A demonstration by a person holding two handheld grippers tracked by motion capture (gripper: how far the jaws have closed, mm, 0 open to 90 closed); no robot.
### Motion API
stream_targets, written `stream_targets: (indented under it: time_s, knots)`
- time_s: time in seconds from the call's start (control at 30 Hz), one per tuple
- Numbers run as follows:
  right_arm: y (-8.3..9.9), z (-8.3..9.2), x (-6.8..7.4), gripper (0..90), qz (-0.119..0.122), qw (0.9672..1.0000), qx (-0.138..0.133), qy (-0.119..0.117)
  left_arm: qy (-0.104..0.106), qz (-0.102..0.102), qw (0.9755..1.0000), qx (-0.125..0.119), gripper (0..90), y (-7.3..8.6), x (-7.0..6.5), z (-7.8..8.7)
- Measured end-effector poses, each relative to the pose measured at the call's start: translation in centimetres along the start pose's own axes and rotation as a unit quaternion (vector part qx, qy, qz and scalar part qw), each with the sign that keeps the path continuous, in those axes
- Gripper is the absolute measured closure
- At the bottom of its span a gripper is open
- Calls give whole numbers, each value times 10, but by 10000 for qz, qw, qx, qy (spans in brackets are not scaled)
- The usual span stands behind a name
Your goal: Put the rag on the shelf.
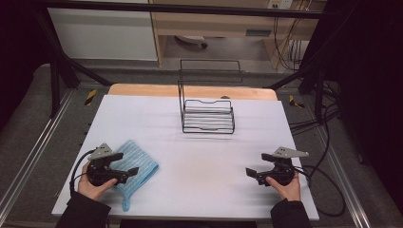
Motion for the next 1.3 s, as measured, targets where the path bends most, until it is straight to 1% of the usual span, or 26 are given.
stream_targets:
  time_s: [0.27,0.37,0.43,0.5,0.53,0.6,0.63,0.7,0.73,0.8,0.87,0.93,0.97,1.0,1.1,1.13,1.17,1.27,1.3]
  knots:
    - [0,0,0,6,-8,10000,21,34,-41,4,10000,8,104,-4,-4,-1]
    - [0,0,0,6,11,10000,31,35,-40,12,10000,28,124,-7,-7,-1]
    - [0,-1,0,6,2,10000,29,42,-34,8,10000,22,131,-11,-10,-2]
    - [1,-1,0,6,-21,10000,61,52,10,30,10000,14,165,-15,-13,-2]
    - [1,-1,0,6,-21,10000,61,52,21,53,10000,6,165,-17,-15,-3]
    - [0,0,0,6,-16,10000,39,62,4,45,10000,22,200,-23,-19,-5]
    - [0,0,0,6,-16,10000,39,62,6,28,10000,42,200,-25,-21,-6]
    - [0,0,0,6,-13,10000,45,69,6,-24,10000,92,228,-30,-26,-9]
    - [0,0,0,6,-13,10000,45,69,18,-50,9999,119,228,-32,-29,-11]
    - [0,0,0,6,-14,10000,42,79,10,-77,9998,201,256,-35,-35,-17]
    - [1,-1,0,6,-6,10000,46,76,-18,-178,9992,353,278,-38,-40,-25]
    - [1,-1,0,6,-6,10000,67,73,-65,-219,9986,479,327,-39,-46,-33]
    - [1,-1,0,6,-6,10000,67,73,-89,-242,9982,539,327,-38,-48,-37]
    - [1,-2,0,6,18,9999,70,74,-107,-266,9978,605,364,-38,-50,-41]
    - [1,-3,0,7,4,9999,115,67,-201,-378,9957,826,422,-35,-52,-52]
    - [1,-4,0,7,-3,9999,131,70,-217,-365,9954,862,441,-33,-52,-54]
    - [1,-4,0,7,-3,9999,131,70,-225,-315,9953,885,441,-31,-51,-57]
    - [2,-5,0,7,-5,9999,162,53,-262,-367,9939,1006,510,-27,-48,-62]
    - [2,-5,0,7,10,9998,173,66,-271,-360,9939,1006,521,-26,-48,-63]
Point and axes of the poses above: each handheld gripper's, and its own axes: z roughly backward along the jaws, y roughly out of its underside, x roughly to its left, the point moved 2 cm from there along -z, roughly forward along the jaws, and after that the axes turned 7 degrees about -y, right-handed, at the moved point
